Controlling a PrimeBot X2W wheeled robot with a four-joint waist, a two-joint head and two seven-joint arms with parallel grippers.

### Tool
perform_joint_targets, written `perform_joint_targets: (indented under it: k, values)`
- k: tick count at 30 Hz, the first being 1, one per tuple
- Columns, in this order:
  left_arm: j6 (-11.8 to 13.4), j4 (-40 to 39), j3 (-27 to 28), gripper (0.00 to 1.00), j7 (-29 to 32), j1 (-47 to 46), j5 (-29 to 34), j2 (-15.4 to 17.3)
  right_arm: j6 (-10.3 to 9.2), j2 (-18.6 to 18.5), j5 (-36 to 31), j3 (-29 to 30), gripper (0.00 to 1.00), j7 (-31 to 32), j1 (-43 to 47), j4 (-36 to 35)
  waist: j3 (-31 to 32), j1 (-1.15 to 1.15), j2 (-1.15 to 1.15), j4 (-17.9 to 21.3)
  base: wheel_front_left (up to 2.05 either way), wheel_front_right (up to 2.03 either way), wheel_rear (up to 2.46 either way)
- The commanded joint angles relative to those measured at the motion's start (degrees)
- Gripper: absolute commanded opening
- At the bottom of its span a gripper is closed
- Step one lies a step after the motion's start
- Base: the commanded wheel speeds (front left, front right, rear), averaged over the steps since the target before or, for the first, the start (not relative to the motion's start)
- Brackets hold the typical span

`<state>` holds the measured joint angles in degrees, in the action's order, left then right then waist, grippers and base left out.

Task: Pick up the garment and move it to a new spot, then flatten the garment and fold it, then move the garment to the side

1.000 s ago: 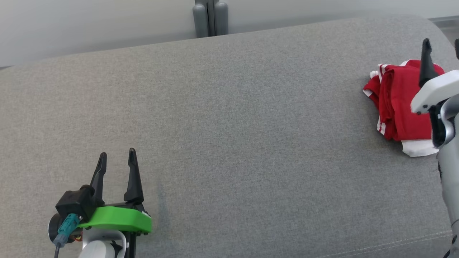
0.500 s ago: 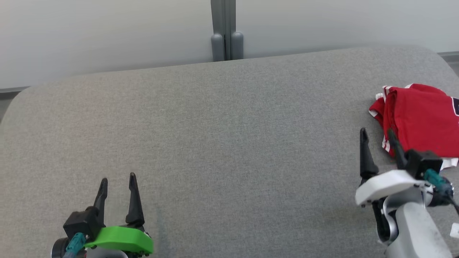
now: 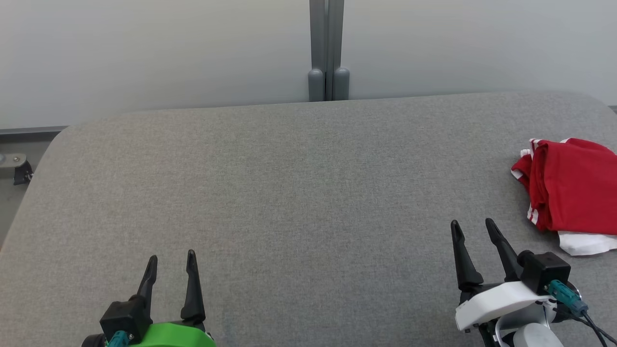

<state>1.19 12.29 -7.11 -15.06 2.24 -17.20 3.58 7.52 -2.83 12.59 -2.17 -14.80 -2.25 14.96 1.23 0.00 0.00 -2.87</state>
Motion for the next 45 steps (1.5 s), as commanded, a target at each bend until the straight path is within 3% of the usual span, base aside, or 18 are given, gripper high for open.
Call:
perform_joint_targets:
  k: [1,14,15,20,45]
  values:
    - [0.0,-0.4,0.0,1.0,-0.1,1.1,0.4,-0.1,-0.08,-0.2,-0.1,0.1,1.0,-0.3,0.8,-0.4,0.1,0.0,0.0,-0.1,0.0,0.0,0.0]
    - [-0.4,-1.2,-0.7,1.0,-0.1,1.6,0.3,-0.4,-0.08,-0.2,-0.9,0.6,1.0,-0.4,1.0,-0.8,0.0,0.0,0.0,0.1,0.0,0.0,0.0]
    - [-0.2,-1.1,-0.6,0.0,0.0,1.0,0.1,-0.4,0.0,0.0,-0.6,0.5,0.0,0.0,0.5,-0.6,0.0,0.0,0.0,0.1,0.0,0.0,0.0]
    - [-0.3,1.0,-0.5,0.0,0.6,1.2,-0.7,-0.5,0.02,0.3,0.3,0.6,0.0,0.4,1.5,1.4,0.0,0.0,0.0,0.1,0.0,0.0,0.0]
    - [-2.9,1.2,3.8,0.0,7.0,-2.0,-23.9,-0.5,0.0,0.2,25.0,3.1,0.0,6.9,-0.4,0.5,-0.3,0.0,0.0,0.6,0.0,0.0,0.0]
